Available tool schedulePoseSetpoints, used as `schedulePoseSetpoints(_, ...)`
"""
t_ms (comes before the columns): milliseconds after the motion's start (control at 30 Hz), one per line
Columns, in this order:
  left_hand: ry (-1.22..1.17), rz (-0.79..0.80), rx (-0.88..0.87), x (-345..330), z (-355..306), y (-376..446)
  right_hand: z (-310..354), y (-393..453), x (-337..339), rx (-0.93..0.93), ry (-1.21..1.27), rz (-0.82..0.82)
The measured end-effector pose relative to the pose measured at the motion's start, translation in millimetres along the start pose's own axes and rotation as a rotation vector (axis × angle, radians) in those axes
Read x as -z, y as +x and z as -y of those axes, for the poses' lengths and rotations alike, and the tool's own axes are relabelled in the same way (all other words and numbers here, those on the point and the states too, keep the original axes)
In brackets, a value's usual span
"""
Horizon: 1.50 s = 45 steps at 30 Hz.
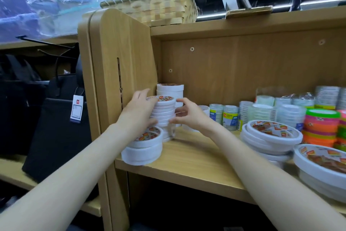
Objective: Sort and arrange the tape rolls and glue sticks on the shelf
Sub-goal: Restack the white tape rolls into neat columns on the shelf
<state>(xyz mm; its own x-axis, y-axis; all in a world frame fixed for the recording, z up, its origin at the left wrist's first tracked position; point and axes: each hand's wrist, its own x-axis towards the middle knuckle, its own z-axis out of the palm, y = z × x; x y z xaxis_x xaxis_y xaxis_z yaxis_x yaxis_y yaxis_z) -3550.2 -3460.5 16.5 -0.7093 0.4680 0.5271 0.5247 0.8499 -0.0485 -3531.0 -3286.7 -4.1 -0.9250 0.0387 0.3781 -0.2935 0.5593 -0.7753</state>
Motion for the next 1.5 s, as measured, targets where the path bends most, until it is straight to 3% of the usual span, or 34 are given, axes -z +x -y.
schedulePoseSetpoints(267, 0.160, 0.179, -0.144, 25, 9, 32, -6, 6, -8, 0.074, -0.068, -0.076)
schedulePoseSetpoints(433, 0.168, 0.328, -0.149, 26, 0, 41, -10, 4, -2, 0.059, -0.085, 0.048)
schedulePoseSetpoints(700, 0.247, 0.175, -0.235, 16, 11, 34, -14, 0, -12, 0.085, -0.161, 0.018)
schedulePoseSetpoints(867, 0.317, 0.249, -0.243, 17, 14, 33, -20, -2, -22, 0.062, -0.202, 0.123)
schedulePoseSetpoints(967, 0.381, 0.207, -0.270, 19, 15, 35, -24, 2, -31, 0.086, -0.236, 0.058)
schedulePoseSetpoints(1133, 0.291, 0.174, -0.318, 17, 20, 33, -25, 4, -27, 0.103, -0.189, 0.023)
schedulePoseSetpoints(1300, 0.300, 0.216, -0.324, 12, 19, 37, -23, -3, -18, 0.058, -0.211, 0.091)
schedulePoseSetpoints(1500, 0.330, 0.233, -0.328, 12, 22, 40, -24, 5, -19, 0.001, -0.233, 0.012)
